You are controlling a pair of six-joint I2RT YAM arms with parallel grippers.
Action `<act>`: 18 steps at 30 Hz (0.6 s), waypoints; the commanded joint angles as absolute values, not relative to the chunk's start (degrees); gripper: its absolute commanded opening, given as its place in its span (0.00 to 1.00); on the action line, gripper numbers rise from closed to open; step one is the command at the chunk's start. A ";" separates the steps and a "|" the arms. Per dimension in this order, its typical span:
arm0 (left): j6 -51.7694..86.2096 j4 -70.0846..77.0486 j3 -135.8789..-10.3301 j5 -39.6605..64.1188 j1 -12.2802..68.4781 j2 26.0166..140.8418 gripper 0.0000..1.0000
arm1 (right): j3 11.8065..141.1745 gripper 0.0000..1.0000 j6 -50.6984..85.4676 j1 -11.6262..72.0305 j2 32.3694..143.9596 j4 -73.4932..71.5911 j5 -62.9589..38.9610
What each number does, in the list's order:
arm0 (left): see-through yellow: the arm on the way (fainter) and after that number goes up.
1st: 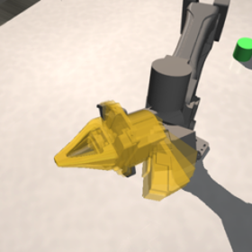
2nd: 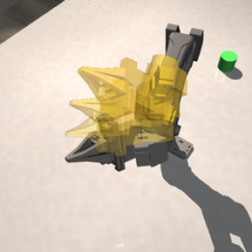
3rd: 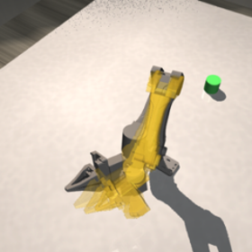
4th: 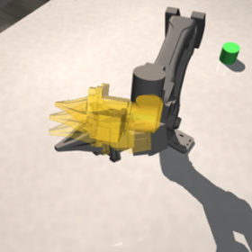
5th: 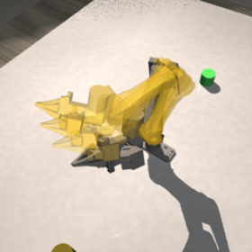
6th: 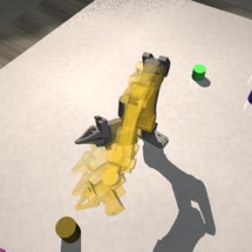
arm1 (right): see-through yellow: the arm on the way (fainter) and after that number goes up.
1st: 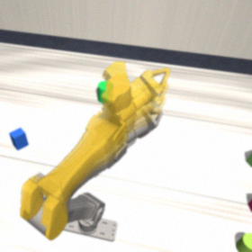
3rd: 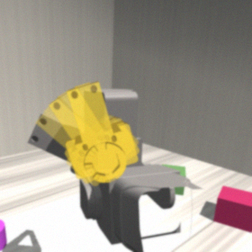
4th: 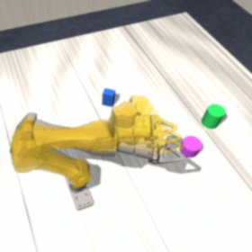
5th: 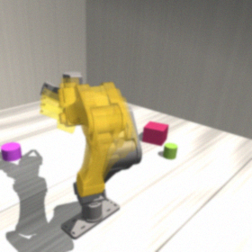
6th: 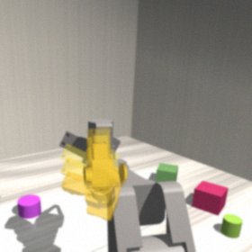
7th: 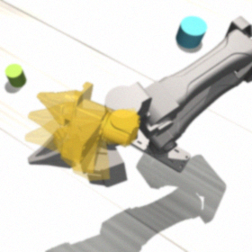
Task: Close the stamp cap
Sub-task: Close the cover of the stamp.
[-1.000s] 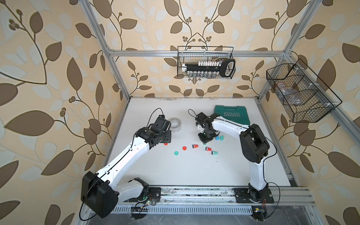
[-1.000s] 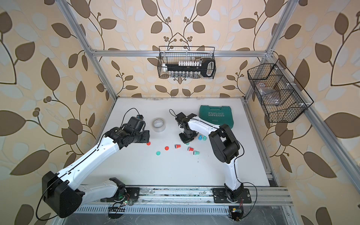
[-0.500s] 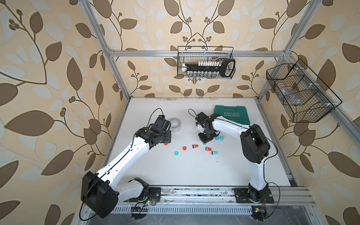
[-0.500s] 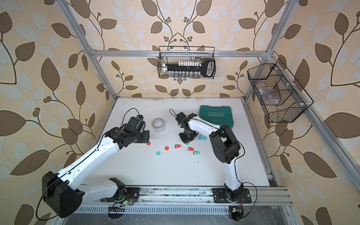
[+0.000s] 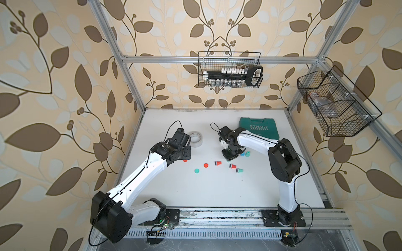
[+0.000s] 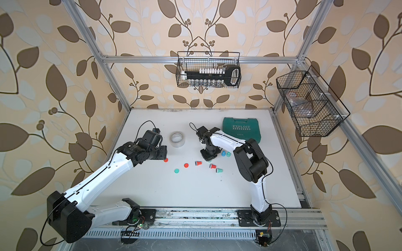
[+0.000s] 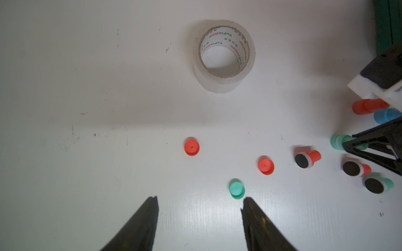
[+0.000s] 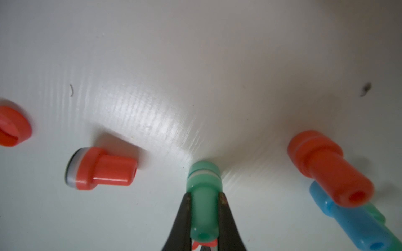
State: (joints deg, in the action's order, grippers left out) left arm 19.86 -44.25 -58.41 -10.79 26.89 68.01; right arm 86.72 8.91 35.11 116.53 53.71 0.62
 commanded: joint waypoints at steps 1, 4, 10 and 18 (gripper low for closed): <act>19.13 -45.01 -60.40 -11.65 26.54 68.29 0.64 | 85.61 0.00 8.53 34.96 116.89 53.56 0.63; 19.07 -45.00 -60.38 -11.49 26.54 68.38 0.64 | 85.60 0.00 8.53 34.97 117.23 53.61 0.92; 19.23 -45.00 -60.45 -11.44 26.54 68.38 0.64 | 85.32 0.00 8.63 35.15 118.36 53.69 1.17; 19.07 -45.00 -60.47 -11.16 26.54 68.64 0.64 | 84.70 0.00 9.15 36.68 121.47 52.62 1.03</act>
